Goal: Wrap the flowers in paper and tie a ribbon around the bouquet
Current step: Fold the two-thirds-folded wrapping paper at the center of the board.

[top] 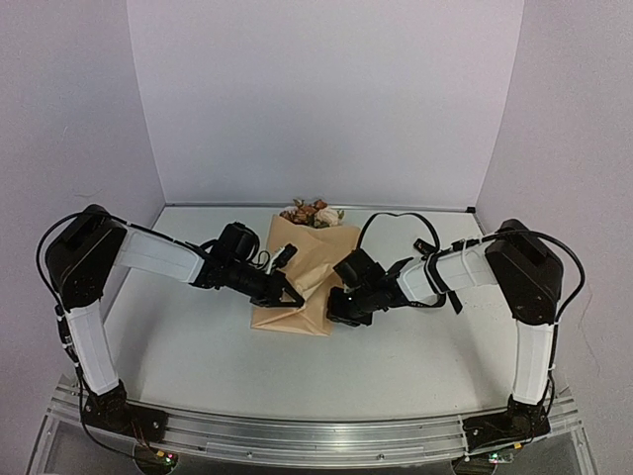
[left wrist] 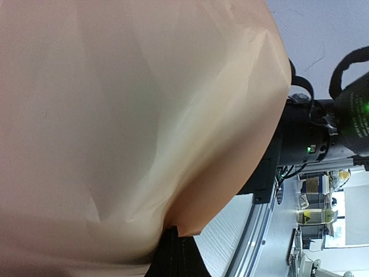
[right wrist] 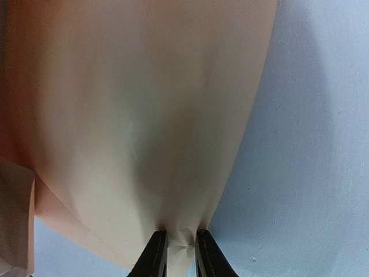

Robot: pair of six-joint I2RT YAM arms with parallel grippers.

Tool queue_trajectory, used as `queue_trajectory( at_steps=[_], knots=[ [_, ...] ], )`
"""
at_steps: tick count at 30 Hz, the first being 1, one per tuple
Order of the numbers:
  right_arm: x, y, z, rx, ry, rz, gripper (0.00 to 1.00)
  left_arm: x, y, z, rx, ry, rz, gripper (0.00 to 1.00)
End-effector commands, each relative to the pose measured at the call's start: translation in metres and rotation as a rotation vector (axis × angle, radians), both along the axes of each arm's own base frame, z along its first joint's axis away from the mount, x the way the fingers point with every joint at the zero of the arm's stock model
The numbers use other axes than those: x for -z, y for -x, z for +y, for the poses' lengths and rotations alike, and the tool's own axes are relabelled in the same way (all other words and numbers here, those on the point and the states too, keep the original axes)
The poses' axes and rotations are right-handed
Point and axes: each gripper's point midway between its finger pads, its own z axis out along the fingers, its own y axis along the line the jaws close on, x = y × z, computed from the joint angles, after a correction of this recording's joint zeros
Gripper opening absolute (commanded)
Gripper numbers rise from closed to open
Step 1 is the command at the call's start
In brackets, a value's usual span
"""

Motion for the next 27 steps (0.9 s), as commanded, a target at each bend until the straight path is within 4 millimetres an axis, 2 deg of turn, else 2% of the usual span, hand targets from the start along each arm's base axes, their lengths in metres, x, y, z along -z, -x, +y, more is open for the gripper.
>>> queue_trajectory(
  at_steps=[1,9,17,27],
  knots=[
    [-0.011,-0.003,0.008,0.018,-0.053,-0.022,0.2,0.004,-0.013,-0.009,-0.014,-0.006,0.003,0.0],
    [-0.036,-0.002,0.005,0.055,-0.137,-0.058,0.22,0.024,-0.015,-0.012,-0.019,-0.036,0.047,0.0],
    [-0.068,-0.01,-0.014,0.143,-0.254,-0.136,0.36,0.029,-0.016,-0.012,-0.023,-0.048,0.056,0.0],
    [-0.084,-0.026,-0.016,0.202,-0.361,-0.182,0.45,0.03,-0.019,-0.015,-0.023,-0.048,0.064,0.0]
  ],
)
